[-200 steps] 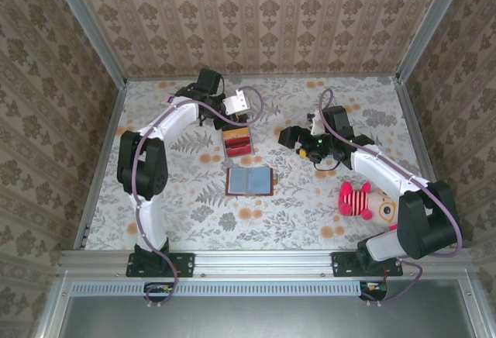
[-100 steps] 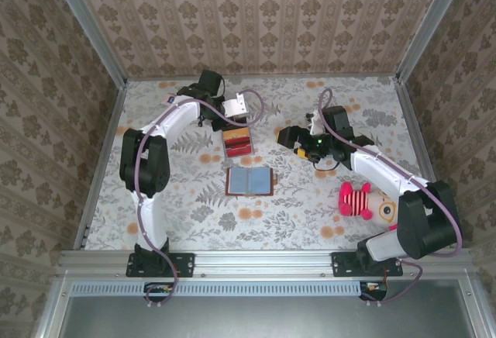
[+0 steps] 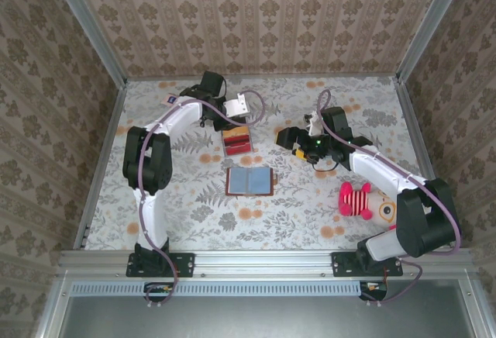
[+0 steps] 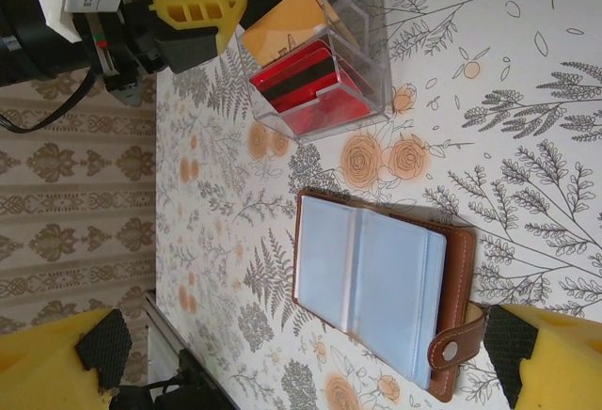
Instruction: Take the credit cards out of the card holder
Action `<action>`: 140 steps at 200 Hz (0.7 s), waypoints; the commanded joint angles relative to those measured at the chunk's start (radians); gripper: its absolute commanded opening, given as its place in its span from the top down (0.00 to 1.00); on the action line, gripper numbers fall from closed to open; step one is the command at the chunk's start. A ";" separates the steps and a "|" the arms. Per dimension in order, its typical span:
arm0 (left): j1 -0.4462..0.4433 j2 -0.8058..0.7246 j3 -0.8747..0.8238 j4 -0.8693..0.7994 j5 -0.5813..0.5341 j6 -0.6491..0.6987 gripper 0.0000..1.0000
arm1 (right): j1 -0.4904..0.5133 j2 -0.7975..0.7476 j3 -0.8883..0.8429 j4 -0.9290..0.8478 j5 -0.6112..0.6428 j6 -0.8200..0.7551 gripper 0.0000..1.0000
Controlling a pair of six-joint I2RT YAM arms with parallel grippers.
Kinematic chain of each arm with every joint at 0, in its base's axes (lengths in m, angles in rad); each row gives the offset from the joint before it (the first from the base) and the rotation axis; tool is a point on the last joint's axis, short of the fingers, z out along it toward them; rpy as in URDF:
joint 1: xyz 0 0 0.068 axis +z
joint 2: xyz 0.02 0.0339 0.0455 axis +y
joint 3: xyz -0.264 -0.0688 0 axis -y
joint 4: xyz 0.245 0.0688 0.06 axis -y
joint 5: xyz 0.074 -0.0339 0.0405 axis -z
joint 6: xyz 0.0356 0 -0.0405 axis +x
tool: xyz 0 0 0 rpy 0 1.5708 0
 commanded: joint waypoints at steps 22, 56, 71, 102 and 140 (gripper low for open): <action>0.010 -0.050 0.031 0.044 -0.011 -0.085 0.66 | 0.010 0.025 0.011 -0.001 -0.008 0.011 0.00; 0.037 -0.176 -0.046 0.145 0.081 -0.263 0.58 | 0.055 0.040 0.063 -0.093 0.074 -0.035 0.02; 0.049 -0.244 -0.107 0.219 0.078 -0.368 0.51 | 0.093 0.044 0.096 -0.143 0.138 -0.055 0.05; 0.085 -0.400 -0.282 0.346 0.077 -0.607 0.29 | 0.212 0.071 0.167 -0.226 0.299 -0.079 0.10; 0.126 -0.579 -0.563 0.504 0.025 -0.915 0.17 | 0.354 0.178 0.244 -0.256 0.382 -0.077 0.18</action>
